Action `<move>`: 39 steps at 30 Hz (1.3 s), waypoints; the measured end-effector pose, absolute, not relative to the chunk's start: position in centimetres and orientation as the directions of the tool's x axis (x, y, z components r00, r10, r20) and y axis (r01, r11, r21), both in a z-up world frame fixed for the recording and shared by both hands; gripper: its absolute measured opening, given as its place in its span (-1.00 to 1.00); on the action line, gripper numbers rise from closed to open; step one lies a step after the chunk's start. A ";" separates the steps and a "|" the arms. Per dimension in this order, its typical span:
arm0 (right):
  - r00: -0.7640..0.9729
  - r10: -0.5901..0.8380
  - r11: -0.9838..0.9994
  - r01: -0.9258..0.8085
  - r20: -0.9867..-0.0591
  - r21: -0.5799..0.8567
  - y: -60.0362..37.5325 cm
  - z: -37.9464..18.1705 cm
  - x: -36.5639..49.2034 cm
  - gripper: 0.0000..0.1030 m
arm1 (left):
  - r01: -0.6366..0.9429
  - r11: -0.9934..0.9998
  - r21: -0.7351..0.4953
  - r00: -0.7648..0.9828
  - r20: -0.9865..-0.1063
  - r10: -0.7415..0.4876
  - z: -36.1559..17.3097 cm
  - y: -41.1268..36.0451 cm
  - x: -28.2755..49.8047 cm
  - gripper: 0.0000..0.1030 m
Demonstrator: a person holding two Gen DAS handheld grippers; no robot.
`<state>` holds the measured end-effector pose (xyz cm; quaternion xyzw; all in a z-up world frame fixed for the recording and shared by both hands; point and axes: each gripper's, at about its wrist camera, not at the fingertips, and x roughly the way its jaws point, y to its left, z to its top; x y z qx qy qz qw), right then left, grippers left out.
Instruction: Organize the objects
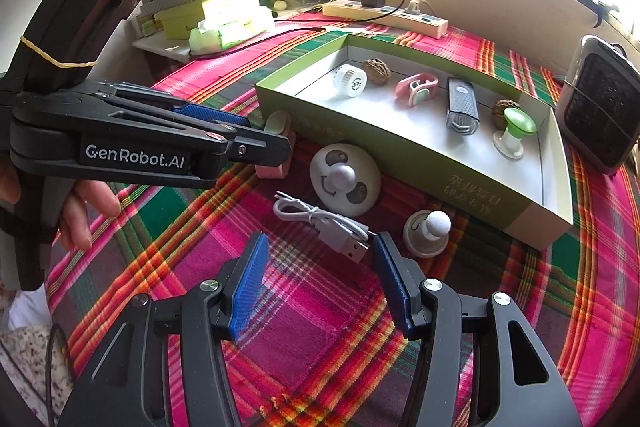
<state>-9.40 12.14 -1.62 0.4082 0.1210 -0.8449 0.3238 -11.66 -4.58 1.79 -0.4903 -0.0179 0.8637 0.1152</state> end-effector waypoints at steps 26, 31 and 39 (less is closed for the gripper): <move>-0.464 -0.410 -0.730 0.683 -0.785 -0.022 10.8 -1.4 -10.4 0.07 | -0.143 -0.980 -0.141 -0.462 -0.866 0.192 0.7 -4.7 -12.5 -0.15; -0.457 -0.415 -0.731 0.683 -0.787 -0.012 10.7 -1.6 -10.2 0.07 | -0.147 -0.979 -0.138 -0.468 -0.863 0.192 0.7 -5.0 -12.4 -0.15; -0.470 -0.406 -0.744 0.668 -0.783 -0.015 10.9 -1.5 -9.9 -0.40 | -0.136 -0.984 -0.113 -0.480 -0.861 0.165 0.5 -5.8 -12.0 -0.15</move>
